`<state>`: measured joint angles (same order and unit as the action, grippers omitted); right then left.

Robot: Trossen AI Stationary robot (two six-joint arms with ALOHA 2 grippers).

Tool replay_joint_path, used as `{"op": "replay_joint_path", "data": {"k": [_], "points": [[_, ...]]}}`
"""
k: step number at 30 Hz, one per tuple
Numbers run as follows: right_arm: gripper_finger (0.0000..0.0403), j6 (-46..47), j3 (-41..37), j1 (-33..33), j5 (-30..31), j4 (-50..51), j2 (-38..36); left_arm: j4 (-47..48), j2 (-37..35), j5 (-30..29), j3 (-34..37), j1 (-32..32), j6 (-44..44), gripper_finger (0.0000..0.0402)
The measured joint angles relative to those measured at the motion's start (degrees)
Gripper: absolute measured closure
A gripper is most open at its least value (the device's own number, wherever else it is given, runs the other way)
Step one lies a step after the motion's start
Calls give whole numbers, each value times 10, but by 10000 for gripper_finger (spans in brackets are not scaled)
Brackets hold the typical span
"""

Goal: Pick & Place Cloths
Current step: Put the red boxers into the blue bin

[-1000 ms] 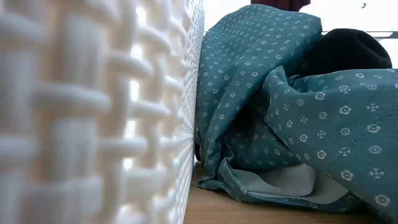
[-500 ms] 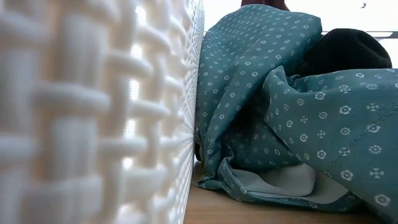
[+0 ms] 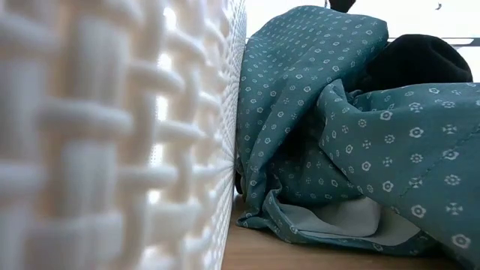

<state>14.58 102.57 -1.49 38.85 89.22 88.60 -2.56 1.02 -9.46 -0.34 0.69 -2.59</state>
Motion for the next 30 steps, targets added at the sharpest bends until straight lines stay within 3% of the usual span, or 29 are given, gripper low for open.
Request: {"op": "replay_joint_path", "data": {"k": [7, 14, 21, 26, 30], "points": [[394, 50, -89, -17, -39, -3, 12, 0, 0, 0, 0, 0, 0, 367], [394, 28, -169, -18, -54, -27, 26, 0, 0, 0, 0, 0, 0, 367], [394, -32, -224, -18, -114, -155, 33, 0, 0, 0, 0, 0, 0, 367], [393, -55, -246, -20, -119, -221, 34, 0, 0, 0, 0, 0, 0, 367], [366, -53, -247, -21, -119, -227, 34, 0, 0, 0, 0, 0, 0, 367]]}}
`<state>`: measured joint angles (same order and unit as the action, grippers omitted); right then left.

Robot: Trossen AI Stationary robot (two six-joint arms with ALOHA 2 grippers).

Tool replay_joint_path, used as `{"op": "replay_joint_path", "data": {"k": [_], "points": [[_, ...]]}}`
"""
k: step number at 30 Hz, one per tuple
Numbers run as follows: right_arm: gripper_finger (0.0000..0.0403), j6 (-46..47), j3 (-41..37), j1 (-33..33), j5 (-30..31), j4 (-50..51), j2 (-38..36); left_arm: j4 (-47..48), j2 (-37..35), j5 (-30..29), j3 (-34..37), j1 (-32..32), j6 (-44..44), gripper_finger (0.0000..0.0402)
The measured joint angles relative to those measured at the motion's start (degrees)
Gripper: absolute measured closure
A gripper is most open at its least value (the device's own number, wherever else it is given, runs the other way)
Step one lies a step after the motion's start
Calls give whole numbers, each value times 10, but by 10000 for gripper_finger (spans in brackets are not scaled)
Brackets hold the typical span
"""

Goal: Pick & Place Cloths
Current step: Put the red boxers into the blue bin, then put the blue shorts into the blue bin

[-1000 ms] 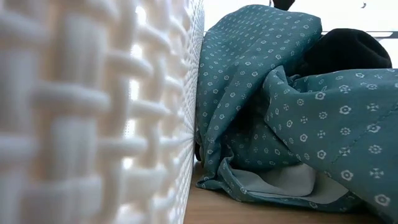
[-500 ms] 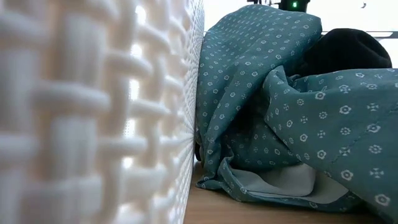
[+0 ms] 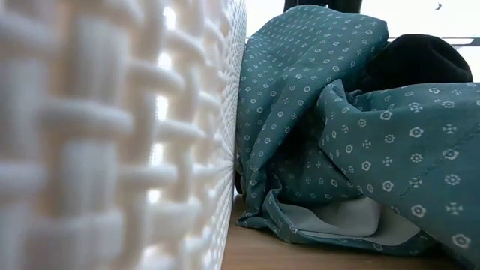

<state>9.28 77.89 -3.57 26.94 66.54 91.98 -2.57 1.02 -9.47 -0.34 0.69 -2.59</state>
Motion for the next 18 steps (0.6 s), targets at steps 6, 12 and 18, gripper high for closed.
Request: {"op": "replay_joint_path", "data": {"k": [6, 12, 18], "points": [[286, 17, 6, 0, -16, 3, -5, 0, 0, 0, 0, 0, 0, 367], [199, 21, 25, 4, -26, 13, -6, 0, 0, 0, 0, 0, 0, 367], [139, 9, 77, 32, -79, 88, -9, 0, 0, 0, 0, 0, 0, 367]]}}
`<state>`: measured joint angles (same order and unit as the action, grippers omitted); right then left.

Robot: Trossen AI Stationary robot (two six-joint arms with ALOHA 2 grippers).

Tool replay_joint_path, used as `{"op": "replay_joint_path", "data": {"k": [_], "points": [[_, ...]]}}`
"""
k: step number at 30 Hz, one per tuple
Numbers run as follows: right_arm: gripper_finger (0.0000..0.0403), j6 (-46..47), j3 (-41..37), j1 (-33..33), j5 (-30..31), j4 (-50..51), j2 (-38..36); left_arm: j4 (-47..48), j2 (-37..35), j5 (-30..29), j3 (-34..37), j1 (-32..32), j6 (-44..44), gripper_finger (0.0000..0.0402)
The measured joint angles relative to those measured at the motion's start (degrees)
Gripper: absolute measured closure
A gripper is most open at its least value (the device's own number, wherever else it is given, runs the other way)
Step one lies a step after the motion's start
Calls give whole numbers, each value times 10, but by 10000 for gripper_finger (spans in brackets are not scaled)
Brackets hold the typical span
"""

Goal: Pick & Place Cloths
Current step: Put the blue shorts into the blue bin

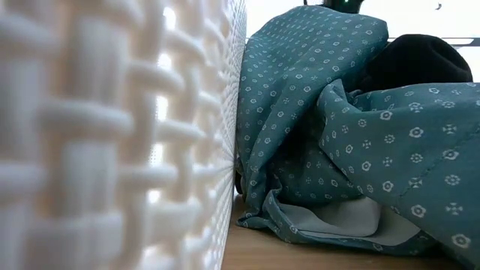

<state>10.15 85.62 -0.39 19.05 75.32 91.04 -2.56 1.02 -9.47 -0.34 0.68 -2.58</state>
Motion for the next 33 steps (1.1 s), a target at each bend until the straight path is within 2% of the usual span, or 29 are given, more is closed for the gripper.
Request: {"op": "replay_joint_path", "data": {"k": [7, 19, 25, 33], "points": [[117, 82, 19, 72, -125, 57, -16, 0, 0, 0, 0, 0, 0, 367], [150, 241, -9, 246, -116, 35, -15, 0, 0, 0, 0, 0, 0, 367], [161, 341, -51, 303, -119, 27, -18, 0, 0, 0, 0, 0, 0, 367], [173, 406, -143, 342, -151, -79, -17, 0, 0, 0, 0, 0, 0, 367]]}}
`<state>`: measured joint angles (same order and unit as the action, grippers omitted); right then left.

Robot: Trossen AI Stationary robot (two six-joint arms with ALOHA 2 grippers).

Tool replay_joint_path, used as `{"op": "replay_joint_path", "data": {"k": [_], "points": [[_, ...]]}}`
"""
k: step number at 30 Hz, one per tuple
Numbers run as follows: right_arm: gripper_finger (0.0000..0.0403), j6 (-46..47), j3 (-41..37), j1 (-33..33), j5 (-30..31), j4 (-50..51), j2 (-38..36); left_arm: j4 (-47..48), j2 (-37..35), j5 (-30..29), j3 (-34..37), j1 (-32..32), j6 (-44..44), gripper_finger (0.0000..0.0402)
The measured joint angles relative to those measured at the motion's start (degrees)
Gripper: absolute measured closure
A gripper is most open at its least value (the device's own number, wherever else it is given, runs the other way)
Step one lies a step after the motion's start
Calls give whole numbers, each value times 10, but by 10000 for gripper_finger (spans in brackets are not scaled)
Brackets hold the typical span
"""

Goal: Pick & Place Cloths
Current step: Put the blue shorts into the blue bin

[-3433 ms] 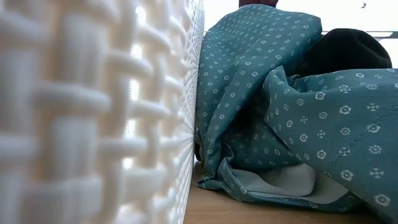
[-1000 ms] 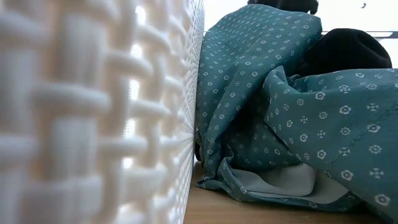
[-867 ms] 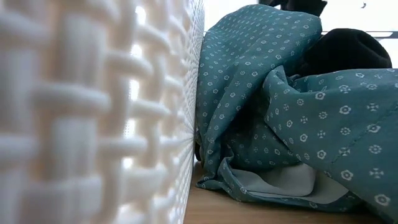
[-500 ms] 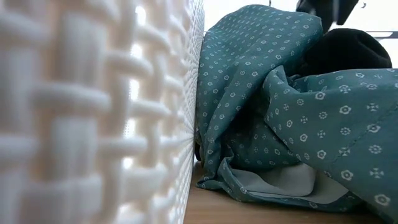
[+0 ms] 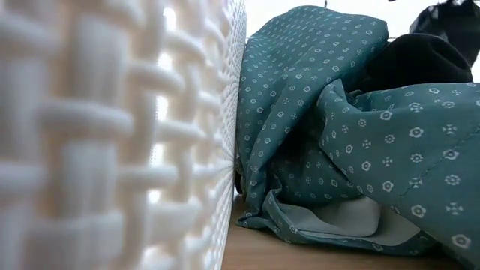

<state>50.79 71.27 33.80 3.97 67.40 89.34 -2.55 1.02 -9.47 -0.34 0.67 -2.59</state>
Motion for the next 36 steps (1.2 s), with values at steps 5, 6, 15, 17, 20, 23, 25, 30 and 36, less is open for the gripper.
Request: {"op": "replay_joint_path", "data": {"k": [5, 6, 15, 17, 20, 23, 25, 30, 36], "points": [[185, 18, -59, 9, 0, -62, 0, 0, 0, 0, 0, 0, 0, 367], [187, 20, -69, 9, 0, -71, 0, 0, 0, 0, 0, 0, 0, 367], [272, 33, -92, 9, -12, -78, 0, 0, 0, 0, 0, 0, 0, 367], [311, 25, -82, 9, -13, -78, 1, 0, 0, 0, 0, 0, 0, 367], [373, 7, -62, 8, -13, -71, 0, 0, 0, 0, 0, 0, 0, 367], [385, -3, -34, 8, -8, -57, 0, 0, 0, 0, 0, 0, 0, 367], [389, -5, -14, 8, -1, -30, 0, 0, 0, 0, 0, 0, 0, 367], [391, -4, 61, 8, 42, 98, 0, 0, 0, 0, 0, 0, 0, 367], [392, 10, 168, 8, 158, 229, 0, 0, 0, 0, 0, 0, 0, 367]]}}
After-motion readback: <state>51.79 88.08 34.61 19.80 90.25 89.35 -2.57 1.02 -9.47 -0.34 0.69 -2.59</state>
